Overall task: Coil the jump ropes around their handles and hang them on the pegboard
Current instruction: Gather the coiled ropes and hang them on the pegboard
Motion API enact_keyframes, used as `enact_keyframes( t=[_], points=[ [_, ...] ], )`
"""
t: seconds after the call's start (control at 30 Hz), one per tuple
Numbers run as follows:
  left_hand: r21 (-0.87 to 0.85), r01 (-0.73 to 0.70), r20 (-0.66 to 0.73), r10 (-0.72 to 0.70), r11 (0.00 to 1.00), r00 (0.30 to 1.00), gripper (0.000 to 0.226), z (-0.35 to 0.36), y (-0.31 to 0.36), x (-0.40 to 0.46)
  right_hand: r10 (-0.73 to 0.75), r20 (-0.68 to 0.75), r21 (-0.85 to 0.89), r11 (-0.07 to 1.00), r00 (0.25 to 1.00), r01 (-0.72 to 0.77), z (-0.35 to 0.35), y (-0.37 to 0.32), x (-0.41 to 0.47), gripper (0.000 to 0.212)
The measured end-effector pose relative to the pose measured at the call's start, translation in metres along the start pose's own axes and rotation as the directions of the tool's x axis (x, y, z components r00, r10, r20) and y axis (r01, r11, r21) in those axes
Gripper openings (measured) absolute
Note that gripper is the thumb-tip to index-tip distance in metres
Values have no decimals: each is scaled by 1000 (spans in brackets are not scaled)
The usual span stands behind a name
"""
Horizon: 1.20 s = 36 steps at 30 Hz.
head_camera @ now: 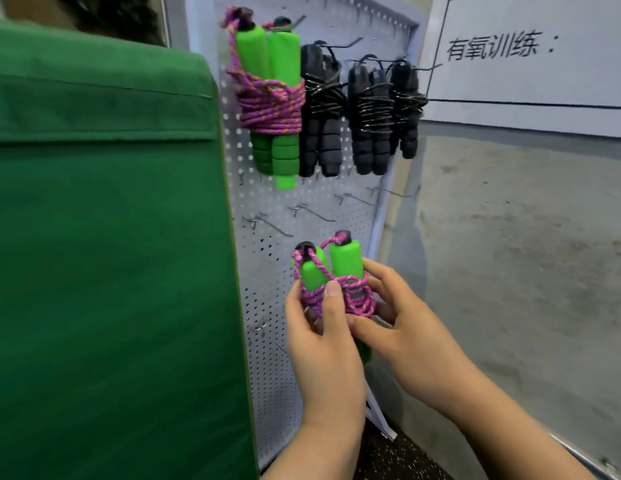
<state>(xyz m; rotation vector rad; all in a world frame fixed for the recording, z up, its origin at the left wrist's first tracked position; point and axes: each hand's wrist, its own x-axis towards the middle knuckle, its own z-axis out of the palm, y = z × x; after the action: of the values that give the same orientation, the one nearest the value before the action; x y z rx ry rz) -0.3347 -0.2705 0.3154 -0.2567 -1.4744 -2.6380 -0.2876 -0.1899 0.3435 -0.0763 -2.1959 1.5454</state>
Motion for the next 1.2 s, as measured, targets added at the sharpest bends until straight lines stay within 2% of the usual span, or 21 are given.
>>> enact_keyframes(
  t=[0.27,0.53,0.7,0.97,1.2],
  points=[
    [-25,-48,-39,47,999,998,29,-25,16,22,-28,88,22,999,996,26,30,-1,20,63],
    [-12,20,-24,-20,1000,1000,32,-20,20,33,-28,86,80,997,996,21,30,6,33,60],
    [0,86,-68,-86,996,994,34,-21,18,40,20,104,95,995,994,-30,33,11,41,57],
    [123,101,-93,-90,987,992,44,-25,10,48,57,95,26,998,994,-60,49,9,66,56],
    [88,210,-127,-198,974,972,51,-24,12,56,46,63,-190,981,997,-34,71,12,103,66]
  ],
)
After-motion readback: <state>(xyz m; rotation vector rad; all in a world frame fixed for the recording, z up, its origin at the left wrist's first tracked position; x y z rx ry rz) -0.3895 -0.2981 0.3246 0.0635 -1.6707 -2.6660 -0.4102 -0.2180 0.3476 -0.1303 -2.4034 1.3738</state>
